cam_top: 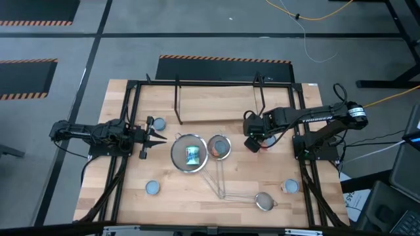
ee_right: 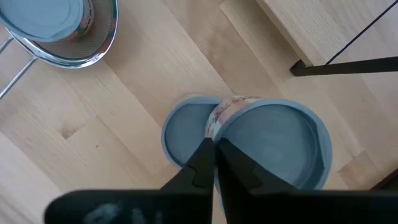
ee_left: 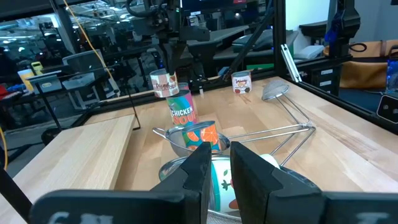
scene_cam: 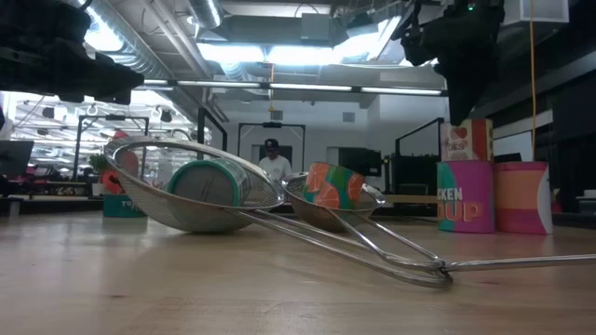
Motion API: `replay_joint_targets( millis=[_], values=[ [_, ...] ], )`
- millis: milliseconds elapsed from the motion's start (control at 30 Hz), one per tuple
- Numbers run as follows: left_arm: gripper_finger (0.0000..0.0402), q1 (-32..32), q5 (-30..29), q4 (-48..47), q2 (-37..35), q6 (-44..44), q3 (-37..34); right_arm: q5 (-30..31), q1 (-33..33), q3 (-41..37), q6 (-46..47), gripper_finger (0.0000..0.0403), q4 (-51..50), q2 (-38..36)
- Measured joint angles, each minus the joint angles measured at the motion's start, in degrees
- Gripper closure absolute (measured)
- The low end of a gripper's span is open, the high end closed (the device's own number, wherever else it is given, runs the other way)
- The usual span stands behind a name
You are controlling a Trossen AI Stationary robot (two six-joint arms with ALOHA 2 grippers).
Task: Pick and place cans onto a shelf
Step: Put the canned diced tomatoes on the shelf
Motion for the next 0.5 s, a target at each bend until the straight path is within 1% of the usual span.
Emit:
replay_joint_targets(
  millis=[133, 267, 400, 500],
  values=[
    [0.0347, 0.0, 0.0, 0.0, 0.0, 0.0, 0.0, -0.4, 0.0, 2.4, -2.5, 0.0397, -1.3, 0.0],
    [0.0347, 0.0, 0.0, 0.0, 0.0, 0.0, 0.0, -1.9, 0.0, 6.7, -6.3, 0.0397, -1.9, 0.0],
    [0.0347, 0.0, 0.0, 0.0, 0.0, 0.0, 0.0, -3.3, 0.0, 12.0, -15.5, 0.0397, -1.9, 0.0],
    [0.0347, 0.0, 0.0, 0.0, 0.0, 0.0, 0.0, -3.2, 0.0, 15.6, -24.9, 0.0395, -1.9, 0.0]
  ],
)
